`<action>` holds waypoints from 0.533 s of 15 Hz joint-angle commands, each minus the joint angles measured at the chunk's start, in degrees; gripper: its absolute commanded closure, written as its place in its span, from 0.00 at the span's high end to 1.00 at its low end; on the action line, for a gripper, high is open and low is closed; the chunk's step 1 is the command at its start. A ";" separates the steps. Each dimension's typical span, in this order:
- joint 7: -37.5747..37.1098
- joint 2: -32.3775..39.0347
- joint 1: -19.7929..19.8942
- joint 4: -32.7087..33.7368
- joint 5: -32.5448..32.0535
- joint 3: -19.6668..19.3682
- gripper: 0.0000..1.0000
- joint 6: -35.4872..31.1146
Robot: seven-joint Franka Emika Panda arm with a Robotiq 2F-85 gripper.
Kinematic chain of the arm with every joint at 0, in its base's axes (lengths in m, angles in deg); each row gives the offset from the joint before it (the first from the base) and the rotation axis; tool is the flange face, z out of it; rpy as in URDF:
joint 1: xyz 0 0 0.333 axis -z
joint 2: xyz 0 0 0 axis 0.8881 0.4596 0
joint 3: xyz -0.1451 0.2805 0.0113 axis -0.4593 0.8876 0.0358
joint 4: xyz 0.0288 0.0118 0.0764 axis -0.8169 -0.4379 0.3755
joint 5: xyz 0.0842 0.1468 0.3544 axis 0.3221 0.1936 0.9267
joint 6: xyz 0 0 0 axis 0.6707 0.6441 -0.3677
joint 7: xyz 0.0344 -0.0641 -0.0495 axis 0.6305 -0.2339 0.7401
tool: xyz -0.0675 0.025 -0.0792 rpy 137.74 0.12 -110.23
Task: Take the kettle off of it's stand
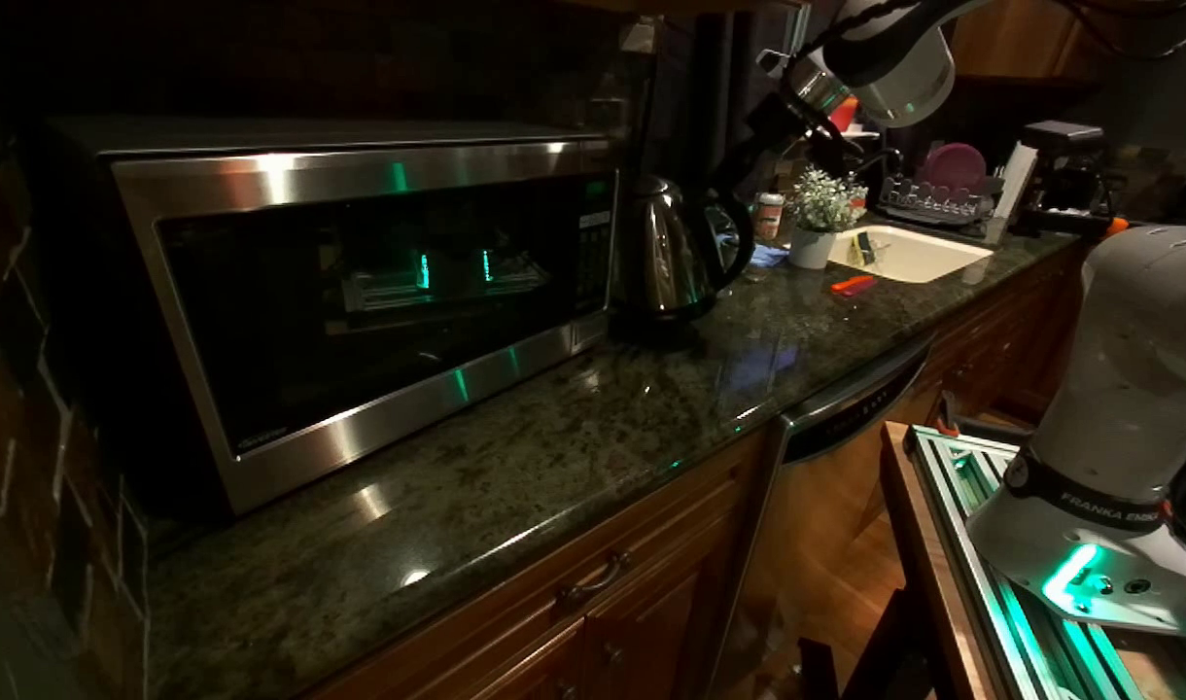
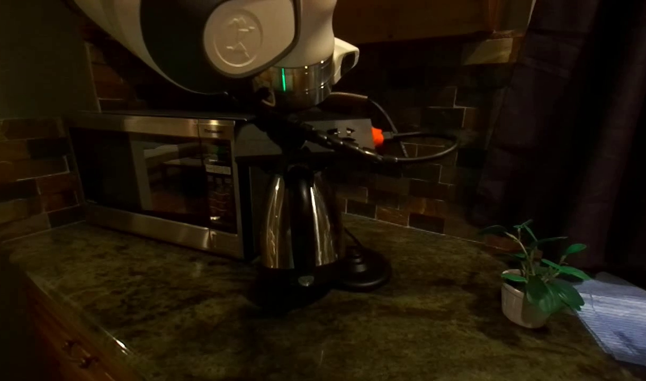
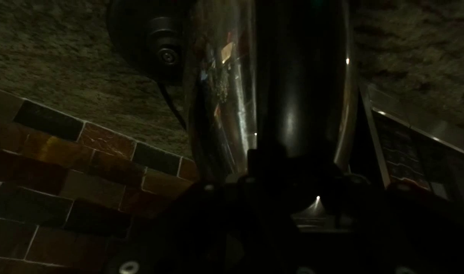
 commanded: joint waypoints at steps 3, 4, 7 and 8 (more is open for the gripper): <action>1.27 -5.98 -1.39 -3.77 -0.44 -1.32 0.12 1.34; 1.39 -6.56 -1.53 -4.18 -0.45 -1.45 0.12 1.92; 1.32 -8.42 -0.85 -5.81 -1.49 -1.15 0.12 3.19; 1.70 -9.21 -1.18 -6.20 -1.33 -1.69 0.12 4.07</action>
